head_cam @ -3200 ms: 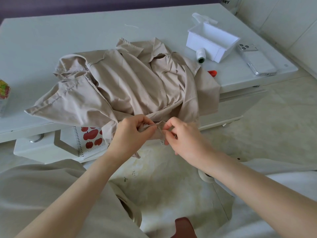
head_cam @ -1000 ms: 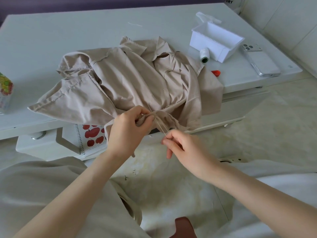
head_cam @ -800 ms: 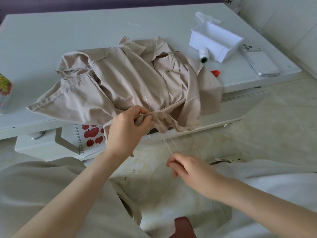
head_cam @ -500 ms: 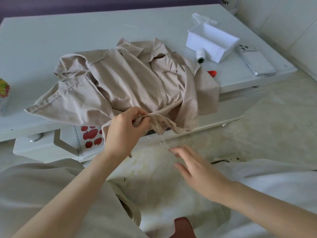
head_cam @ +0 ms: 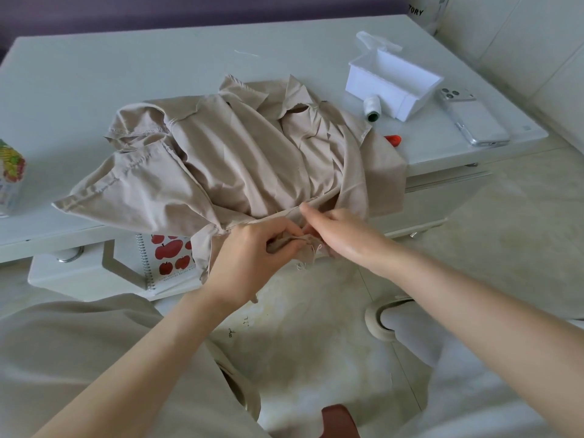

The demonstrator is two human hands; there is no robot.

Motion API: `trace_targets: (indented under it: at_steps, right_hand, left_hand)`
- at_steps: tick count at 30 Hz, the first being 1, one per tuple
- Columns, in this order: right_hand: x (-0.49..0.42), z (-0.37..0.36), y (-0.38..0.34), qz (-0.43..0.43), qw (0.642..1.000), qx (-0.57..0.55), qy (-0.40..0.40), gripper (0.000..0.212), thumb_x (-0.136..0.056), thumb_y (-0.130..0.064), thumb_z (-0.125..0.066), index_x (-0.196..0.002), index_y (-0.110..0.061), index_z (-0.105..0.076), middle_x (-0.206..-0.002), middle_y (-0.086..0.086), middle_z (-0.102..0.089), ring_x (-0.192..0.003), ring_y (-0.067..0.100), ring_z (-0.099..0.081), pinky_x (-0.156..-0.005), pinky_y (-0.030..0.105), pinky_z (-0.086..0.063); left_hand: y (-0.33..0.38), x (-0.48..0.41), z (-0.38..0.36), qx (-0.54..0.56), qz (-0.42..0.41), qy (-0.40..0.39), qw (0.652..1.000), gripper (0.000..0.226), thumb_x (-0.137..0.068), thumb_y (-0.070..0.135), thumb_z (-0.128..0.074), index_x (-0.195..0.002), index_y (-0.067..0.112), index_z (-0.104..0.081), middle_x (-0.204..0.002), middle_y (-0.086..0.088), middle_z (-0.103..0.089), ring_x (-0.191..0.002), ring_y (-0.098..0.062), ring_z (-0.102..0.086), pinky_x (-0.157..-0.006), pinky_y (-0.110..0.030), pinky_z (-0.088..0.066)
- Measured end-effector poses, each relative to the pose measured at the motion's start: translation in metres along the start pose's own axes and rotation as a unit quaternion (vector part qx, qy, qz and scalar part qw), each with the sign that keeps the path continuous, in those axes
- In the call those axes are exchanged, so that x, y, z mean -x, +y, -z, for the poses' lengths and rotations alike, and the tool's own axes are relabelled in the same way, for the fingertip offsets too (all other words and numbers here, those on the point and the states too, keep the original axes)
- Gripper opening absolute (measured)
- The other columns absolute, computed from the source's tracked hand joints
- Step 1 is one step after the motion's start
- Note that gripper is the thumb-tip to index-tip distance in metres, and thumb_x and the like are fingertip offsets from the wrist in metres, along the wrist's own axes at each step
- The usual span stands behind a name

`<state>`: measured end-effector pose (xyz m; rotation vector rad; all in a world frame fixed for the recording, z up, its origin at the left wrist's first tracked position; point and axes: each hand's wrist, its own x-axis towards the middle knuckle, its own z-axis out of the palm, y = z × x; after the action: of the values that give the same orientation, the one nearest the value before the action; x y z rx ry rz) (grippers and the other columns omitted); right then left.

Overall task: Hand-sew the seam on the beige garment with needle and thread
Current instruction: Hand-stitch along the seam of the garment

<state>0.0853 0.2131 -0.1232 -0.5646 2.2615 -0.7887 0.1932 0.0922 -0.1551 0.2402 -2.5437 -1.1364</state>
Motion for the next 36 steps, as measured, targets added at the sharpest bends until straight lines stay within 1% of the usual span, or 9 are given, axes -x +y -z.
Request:
trace_targets:
  at_steps: [3, 7, 11, 14, 24, 27, 31, 33, 36]
  right_hand:
    - [-0.007, -0.003, 0.001, -0.066, 0.985, -0.102, -0.123, 0.039, -0.096, -0.049, -0.041, -0.081, -0.017, -0.056, -0.07, 0.0, -0.05, -0.06, 0.01, -0.045, -0.065, 0.021, -0.042]
    - [-0.01, -0.001, 0.006, -0.073, 0.948, -0.248, -0.184, 0.019, -0.099, -0.016, -0.044, -0.091, -0.011, -0.061, -0.074, 0.003, -0.048, -0.056, 0.008, -0.04, -0.049, 0.016, -0.035]
    - [-0.01, 0.005, 0.008, -0.021, 0.957, -0.263, -0.118, 0.025, -0.099, -0.023, -0.048, -0.094, -0.011, -0.069, -0.076, -0.002, -0.061, -0.06, 0.005, -0.048, -0.056, 0.016, -0.041]
    - [-0.012, 0.014, 0.01, 0.007, 0.961, -0.275, -0.024, 0.028, -0.099, -0.024, -0.045, -0.093, -0.013, -0.07, -0.087, -0.003, -0.068, -0.078, 0.008, -0.06, -0.073, 0.019, -0.049]
    - [-0.015, 0.038, 0.062, -0.033, 0.894, -0.425, 0.139, 0.029, -0.103, -0.02, -0.037, -0.094, -0.01, -0.062, -0.097, 0.007, -0.068, -0.091, 0.015, -0.066, -0.083, 0.026, -0.052]
    - [-0.009, 0.04, 0.071, -0.04, 0.85, -0.503, 0.153, 0.031, -0.104, -0.019, -0.034, -0.092, -0.007, -0.06, -0.084, 0.006, -0.068, -0.085, 0.015, -0.067, -0.08, 0.029, -0.052]
    - [0.001, 0.036, 0.07, -0.029, 0.776, -0.619, 0.116, 0.029, -0.103, -0.017, -0.033, -0.09, -0.005, -0.056, -0.051, -0.001, -0.048, -0.047, 0.01, -0.056, -0.078, 0.033, -0.052]
    - [0.01, 0.031, 0.069, -0.013, 0.804, -0.59, 0.071, 0.03, -0.103, -0.02, -0.032, -0.089, -0.007, -0.055, -0.048, -0.006, -0.036, -0.039, 0.007, -0.038, -0.065, 0.025, -0.053]
    - [0.019, 0.014, 0.078, 0.011, 0.902, -0.43, 0.042, 0.031, -0.102, -0.025, -0.034, -0.09, -0.009, -0.057, -0.047, -0.009, -0.031, -0.04, 0.005, -0.026, -0.04, 0.016, -0.033]
  left_hand:
    - [0.001, 0.0, 0.002, -0.017, -0.004, 0.006, 1.0, 0.009, -0.082, 0.01, -0.071, -0.08, 0.019, -0.07, -0.054, 0.032, -0.051, -0.052, 0.008, -0.047, -0.053, -0.006, -0.031]
    - [-0.001, 0.0, 0.002, -0.008, -0.001, 0.008, 1.0, 0.009, -0.083, 0.014, -0.071, -0.085, 0.022, -0.072, -0.055, 0.026, -0.052, -0.05, 0.005, -0.046, -0.052, -0.007, -0.031]
    - [-0.004, -0.003, 0.0, -0.003, 0.002, 0.008, 1.0, 0.006, -0.082, 0.017, -0.07, -0.082, 0.023, -0.07, -0.052, 0.015, -0.047, -0.048, -0.001, -0.042, -0.051, -0.009, -0.03]
    - [-0.004, -0.002, -0.002, 0.0, 0.006, 0.009, 1.0, 0.003, -0.082, 0.019, -0.068, -0.082, 0.021, -0.071, -0.05, 0.014, -0.045, -0.047, -0.002, -0.041, -0.051, -0.01, -0.03]
    - [-0.012, 0.002, -0.004, -0.014, 0.05, -0.024, 0.998, 0.015, -0.088, 0.014, -0.063, -0.079, 0.025, -0.062, -0.049, 0.007, -0.037, -0.046, -0.009, -0.038, -0.048, -0.016, -0.036]
    - [-0.014, 0.005, -0.005, -0.029, 0.079, -0.046, 0.995, 0.01, -0.09, 0.014, -0.058, -0.086, 0.019, -0.065, -0.047, 0.008, -0.037, -0.044, -0.01, -0.038, -0.042, -0.028, -0.044]
    - [-0.018, 0.006, -0.009, -0.059, 0.111, -0.065, 0.99, 0.011, -0.09, 0.013, -0.056, -0.087, 0.019, -0.065, -0.047, 0.009, -0.039, -0.045, -0.011, -0.038, -0.047, -0.041, -0.052]
    - [-0.02, 0.005, -0.009, -0.07, 0.125, -0.073, 0.987, 0.012, -0.09, 0.014, -0.054, -0.087, 0.02, -0.064, -0.047, 0.012, -0.042, -0.044, -0.01, -0.039, -0.047, -0.042, -0.052]
    - [-0.022, 0.004, -0.009, -0.087, 0.138, -0.068, 0.984, 0.012, -0.09, 0.014, -0.054, -0.088, 0.021, -0.064, -0.047, 0.009, -0.041, -0.043, -0.01, -0.04, -0.045, -0.041, -0.051]
